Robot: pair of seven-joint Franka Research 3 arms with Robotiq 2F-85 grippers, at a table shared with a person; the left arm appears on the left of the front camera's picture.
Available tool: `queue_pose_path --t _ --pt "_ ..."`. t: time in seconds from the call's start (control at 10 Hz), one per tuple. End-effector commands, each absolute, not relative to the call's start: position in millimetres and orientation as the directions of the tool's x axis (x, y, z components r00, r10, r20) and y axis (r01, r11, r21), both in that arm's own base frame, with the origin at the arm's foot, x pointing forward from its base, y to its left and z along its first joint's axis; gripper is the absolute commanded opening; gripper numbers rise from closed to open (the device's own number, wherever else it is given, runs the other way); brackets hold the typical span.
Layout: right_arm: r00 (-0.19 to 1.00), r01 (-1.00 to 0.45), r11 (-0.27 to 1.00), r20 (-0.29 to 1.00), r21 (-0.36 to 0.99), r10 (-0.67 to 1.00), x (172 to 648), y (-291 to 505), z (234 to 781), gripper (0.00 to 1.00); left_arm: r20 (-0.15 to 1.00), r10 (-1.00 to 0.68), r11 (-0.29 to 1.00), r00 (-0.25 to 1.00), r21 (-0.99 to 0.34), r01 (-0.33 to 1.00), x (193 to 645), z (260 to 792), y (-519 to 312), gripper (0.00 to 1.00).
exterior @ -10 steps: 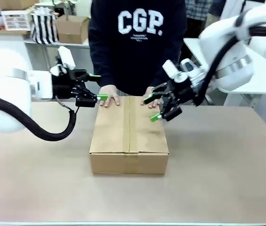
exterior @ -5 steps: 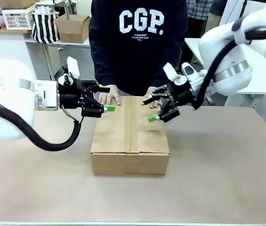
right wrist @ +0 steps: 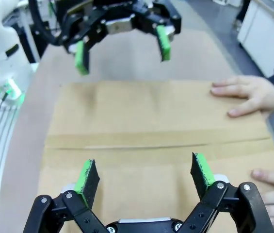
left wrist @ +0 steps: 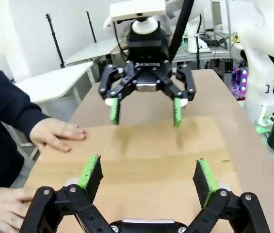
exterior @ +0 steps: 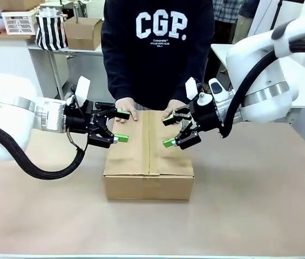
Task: Pack the gift set into the box.
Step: Press and hold the closed box until the human finishes sealing it.
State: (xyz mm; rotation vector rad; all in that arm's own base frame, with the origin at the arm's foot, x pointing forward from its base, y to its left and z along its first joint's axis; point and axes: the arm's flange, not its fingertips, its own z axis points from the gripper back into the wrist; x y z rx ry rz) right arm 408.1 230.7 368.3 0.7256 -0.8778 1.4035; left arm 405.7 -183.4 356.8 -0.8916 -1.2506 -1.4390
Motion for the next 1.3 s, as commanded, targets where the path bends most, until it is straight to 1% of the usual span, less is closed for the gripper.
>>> queue_pose_path --t 0.0,0.1,0.2,0.3,0.4,0.5,0.6,0.7,0.9,1.0,1.1,1.2 --pt "0.041 -0.999 0.022 0.876 0.034 0.481 415 216 358 1.0 0.949 -0.219 0.046 -0.226 0.241 0.969 414 337 -179 1.0" --pt "0.051 -0.998 0.003 0.87 0.056 0.49 419 208 352 1.0 0.961 -0.203 0.049 -0.188 0.202 0.978 414 330 -180 1.0" --pt "0.06 -0.998 0.021 0.876 0.057 0.479 425 200 350 1.0 0.96 -0.228 0.048 -0.165 0.18 0.982 414 319 -180 1.0" --pt "0.07 -0.997 0.025 0.878 0.066 0.474 431 197 346 1.0 0.958 -0.246 0.054 -0.15 0.168 0.984 414 315 -180 1.0" --pt "0.092 -0.996 0.029 0.872 0.089 0.481 436 195 339 1.0 0.946 -0.279 0.05 -0.166 0.187 0.981 414 313 -180 1.0" --pt "0.113 -0.993 0.026 0.869 0.114 0.481 442 194 331 1.0 0.954 -0.259 0.041 -0.148 0.164 0.986 414 313 -180 1.0" --pt "0.157 -0.988 0.077 0.843 0.137 0.515 450 193 320 1.0 0.945 -0.291 0.021 -0.151 0.164 0.986 413 311 -180 1.0" --pt "0.154 -0.987 0.051 0.845 0.149 0.512 455 195 313 1.0 0.941 -0.299 0.005 -0.16 0.169 0.986 412 309 -180 1.0" --pt "0.148 -0.988 0.038 0.839 0.15 0.524 458 195 310 1.0 0.936 -0.319 0.021 -0.146 0.162 0.987 411 302 -179 1.0" --pt "0.149 -0.989 0.079 0.812 0.126 0.564 462 193 308 1.0 0.914 -0.375 0.014 -0.158 0.176 0.984 411 298 -179 1.0" --pt "0.134 -0.991 0.038 0.863 0.132 0.488 453 197 316 1.0 0.899 -0.412 0.046 -0.151 0.186 0.981 413 297 -178 1.0" --pt "0.134 -0.991 0.038 0.863 0.132 0.488 453 197 316 1.0 0.936 -0.321 0.027 -0.144 0.161 0.987 410 305 -180 1.0"
